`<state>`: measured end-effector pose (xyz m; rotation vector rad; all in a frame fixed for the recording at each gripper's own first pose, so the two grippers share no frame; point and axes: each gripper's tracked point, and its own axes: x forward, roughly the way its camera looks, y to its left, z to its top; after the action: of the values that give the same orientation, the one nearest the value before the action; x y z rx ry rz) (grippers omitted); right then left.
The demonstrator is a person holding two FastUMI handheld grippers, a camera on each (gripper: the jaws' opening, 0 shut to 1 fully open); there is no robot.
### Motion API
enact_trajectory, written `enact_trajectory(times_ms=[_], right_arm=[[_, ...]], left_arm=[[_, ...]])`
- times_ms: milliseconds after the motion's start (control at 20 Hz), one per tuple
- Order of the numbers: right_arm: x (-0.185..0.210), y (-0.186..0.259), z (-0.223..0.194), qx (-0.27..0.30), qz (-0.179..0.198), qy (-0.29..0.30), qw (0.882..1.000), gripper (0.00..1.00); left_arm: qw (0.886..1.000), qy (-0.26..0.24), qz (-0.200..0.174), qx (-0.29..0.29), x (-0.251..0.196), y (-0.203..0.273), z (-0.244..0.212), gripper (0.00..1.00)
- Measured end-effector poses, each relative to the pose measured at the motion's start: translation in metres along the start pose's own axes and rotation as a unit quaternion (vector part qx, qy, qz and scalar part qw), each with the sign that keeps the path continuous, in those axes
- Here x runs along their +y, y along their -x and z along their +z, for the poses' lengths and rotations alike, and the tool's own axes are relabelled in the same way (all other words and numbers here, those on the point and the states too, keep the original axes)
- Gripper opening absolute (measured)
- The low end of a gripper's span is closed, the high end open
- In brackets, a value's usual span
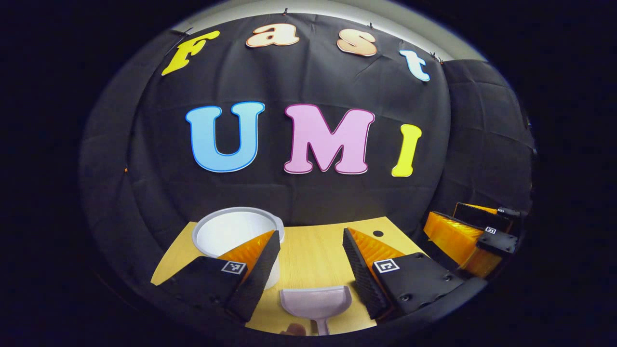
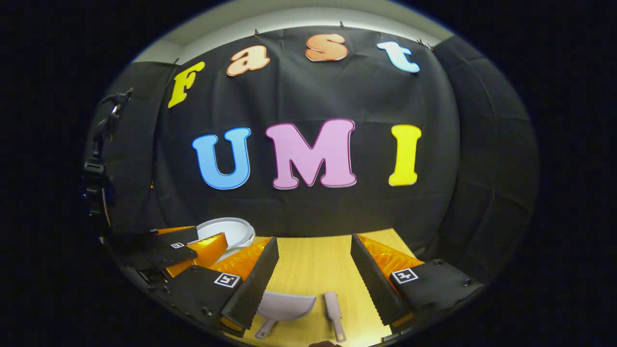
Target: Pick up the small broom and dustpan from the desktop, sweep the trash into the dustpan with the broom, and then empty the trash into the garbage bin.
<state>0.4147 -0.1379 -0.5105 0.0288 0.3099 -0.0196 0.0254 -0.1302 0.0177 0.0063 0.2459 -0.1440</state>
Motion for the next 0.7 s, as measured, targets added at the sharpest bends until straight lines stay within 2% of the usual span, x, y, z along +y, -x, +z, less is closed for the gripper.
enact_trajectory(times_ms=[150,300,450,600,700], right_arm=[[0.003,0.012,0.026,-0.060,0.000,0.010,0.998,0.97],[0.013,0.010,0.027,-0.055,0.018,-0.001,0.998,0.97],[0.013,0.026,0.037,-0.076,0.036,-0.007,0.996,0.97],[0.002,0.040,0.042,-0.092,0.054,0.028,0.994,0.97],[0.003,0.050,0.049,-0.109,0.081,0.031,0.990,0.97]], left_arm=[[0.999,0.011,-0.016,-0.031,0.002,-0.001,0.000,0.78],[0.999,0.004,0.002,-0.046,0.002,0.002,0.009,0.78],[0.997,0.004,0.029,-0.076,0.001,0.010,0.017,0.77],[0.996,0.021,0.050,-0.069,-0.006,0.027,0.018,0.77],[0.996,0.036,0.056,-0.066,-0.020,0.044,0.006,0.77]])
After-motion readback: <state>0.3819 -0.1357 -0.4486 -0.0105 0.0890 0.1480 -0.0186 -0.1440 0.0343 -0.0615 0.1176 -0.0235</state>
